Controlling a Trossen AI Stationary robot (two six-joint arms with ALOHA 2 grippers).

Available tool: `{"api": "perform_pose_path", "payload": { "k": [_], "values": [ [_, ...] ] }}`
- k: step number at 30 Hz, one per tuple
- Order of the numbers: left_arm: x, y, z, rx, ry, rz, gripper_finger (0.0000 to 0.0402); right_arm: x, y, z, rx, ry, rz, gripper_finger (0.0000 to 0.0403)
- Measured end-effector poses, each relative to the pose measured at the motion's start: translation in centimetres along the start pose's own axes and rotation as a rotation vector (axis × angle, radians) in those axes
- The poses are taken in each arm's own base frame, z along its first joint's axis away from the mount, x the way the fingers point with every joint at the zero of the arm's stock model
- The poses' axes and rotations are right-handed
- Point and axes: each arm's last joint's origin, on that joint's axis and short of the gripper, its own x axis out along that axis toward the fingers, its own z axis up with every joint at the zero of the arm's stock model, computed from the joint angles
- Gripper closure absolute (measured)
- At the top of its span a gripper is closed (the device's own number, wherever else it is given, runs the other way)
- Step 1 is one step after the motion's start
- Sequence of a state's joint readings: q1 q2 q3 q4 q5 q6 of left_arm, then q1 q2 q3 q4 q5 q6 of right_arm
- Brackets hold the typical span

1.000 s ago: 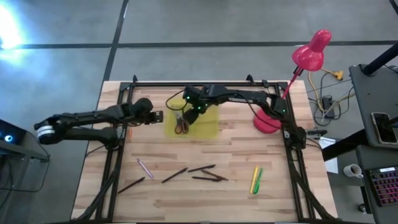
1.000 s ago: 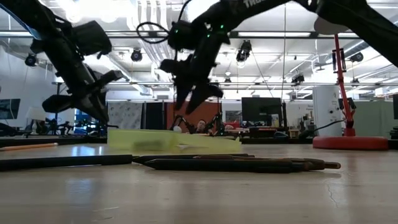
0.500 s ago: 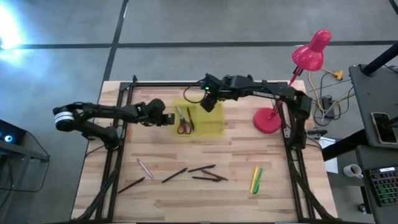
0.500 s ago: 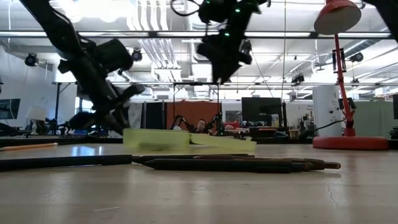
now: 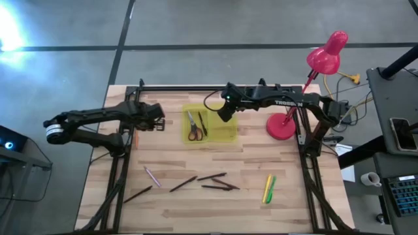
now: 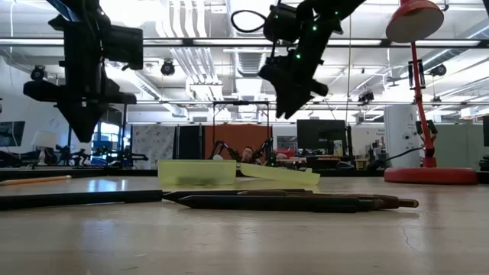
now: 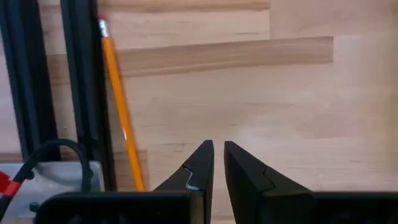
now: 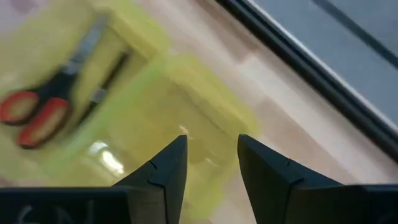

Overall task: Pick & place school supplies into a supply box
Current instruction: Put the orange pencil into the supply box

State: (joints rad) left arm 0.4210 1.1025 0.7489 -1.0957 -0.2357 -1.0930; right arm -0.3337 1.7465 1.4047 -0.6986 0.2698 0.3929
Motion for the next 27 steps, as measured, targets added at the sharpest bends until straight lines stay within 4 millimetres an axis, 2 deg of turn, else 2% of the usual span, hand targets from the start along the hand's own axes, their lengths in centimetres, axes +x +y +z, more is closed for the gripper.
{"api": "perform_pose_path", "payload": {
  "k": [4,10,19,22,27],
  "values": [
    [1.2,0.1,0.1,-0.047,0.022,0.063,0.0379,1.2,0.5,0.0,0.016,-0.032,0.089,0.0269],
    [3.7,1.1,-0.9,-0.098,0.090,0.215,0.0379,1.4,0.7,0.0,0.018,-0.027,0.108,0.0273],
    [4.0,1.1,-0.1,-0.160,0.104,0.270,0.0379,1.4,0.7,0.0,0.007,-0.026,0.107,0.0269],
    [3.0,0.2,0.5,-0.196,0.147,0.239,0.0379,1.4,0.7,-0.1,0.004,-0.019,0.104,0.0273],
    [2.1,-0.1,1.8,-0.111,0.139,0.384,0.0379,1.4,0.7,-0.1,-0.015,-0.020,0.103,0.0275]
  ]
}}
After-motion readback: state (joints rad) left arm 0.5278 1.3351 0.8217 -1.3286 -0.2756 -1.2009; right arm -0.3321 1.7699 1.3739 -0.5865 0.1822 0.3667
